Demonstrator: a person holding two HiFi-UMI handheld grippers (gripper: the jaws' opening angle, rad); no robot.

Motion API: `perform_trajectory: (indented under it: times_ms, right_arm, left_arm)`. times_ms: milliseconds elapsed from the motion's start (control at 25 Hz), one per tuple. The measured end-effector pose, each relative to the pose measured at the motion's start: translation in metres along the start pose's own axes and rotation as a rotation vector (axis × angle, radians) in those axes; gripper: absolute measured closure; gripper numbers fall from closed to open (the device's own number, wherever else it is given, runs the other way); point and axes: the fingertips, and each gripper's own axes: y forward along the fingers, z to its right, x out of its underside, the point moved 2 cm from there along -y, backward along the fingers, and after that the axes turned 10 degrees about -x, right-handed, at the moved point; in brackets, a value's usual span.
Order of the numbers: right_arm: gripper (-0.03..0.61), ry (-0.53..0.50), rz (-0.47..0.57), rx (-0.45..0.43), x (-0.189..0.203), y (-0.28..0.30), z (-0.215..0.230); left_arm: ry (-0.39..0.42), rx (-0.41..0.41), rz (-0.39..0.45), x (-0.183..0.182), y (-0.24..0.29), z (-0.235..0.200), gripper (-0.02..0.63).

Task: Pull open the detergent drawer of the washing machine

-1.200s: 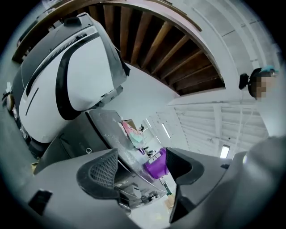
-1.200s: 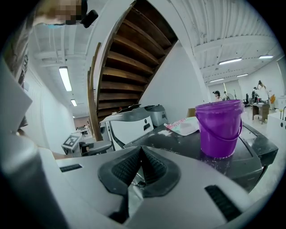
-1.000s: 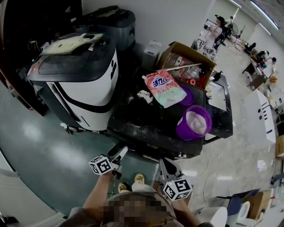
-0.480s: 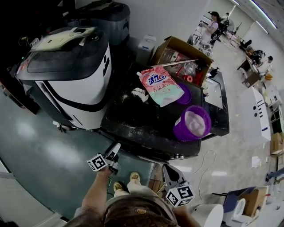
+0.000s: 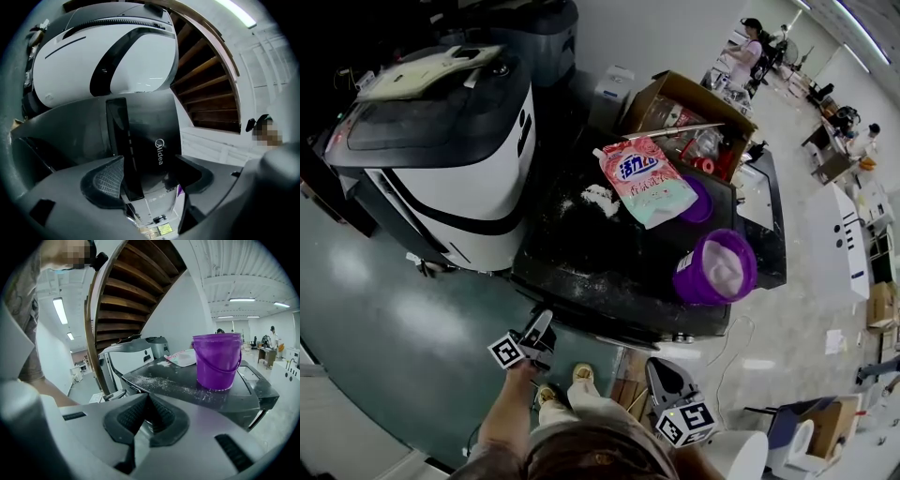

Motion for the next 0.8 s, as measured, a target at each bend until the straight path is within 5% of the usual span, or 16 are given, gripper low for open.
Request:
perform_trajectory:
  times_ms: [320,800]
  right_arm:
    - [0.577,-0.004,-0.028,0.0,0.007,0.006,0.001]
    - [0.577,0.015,-0.039,0.002,0.011,0.013,-0.004]
  left_arm:
    - [-0.032,0.106,-0.007,0.0,0.011,0.001,0.278]
    - [-0.052,0.14,0.018,-0.014,0.017,0.003,0.279]
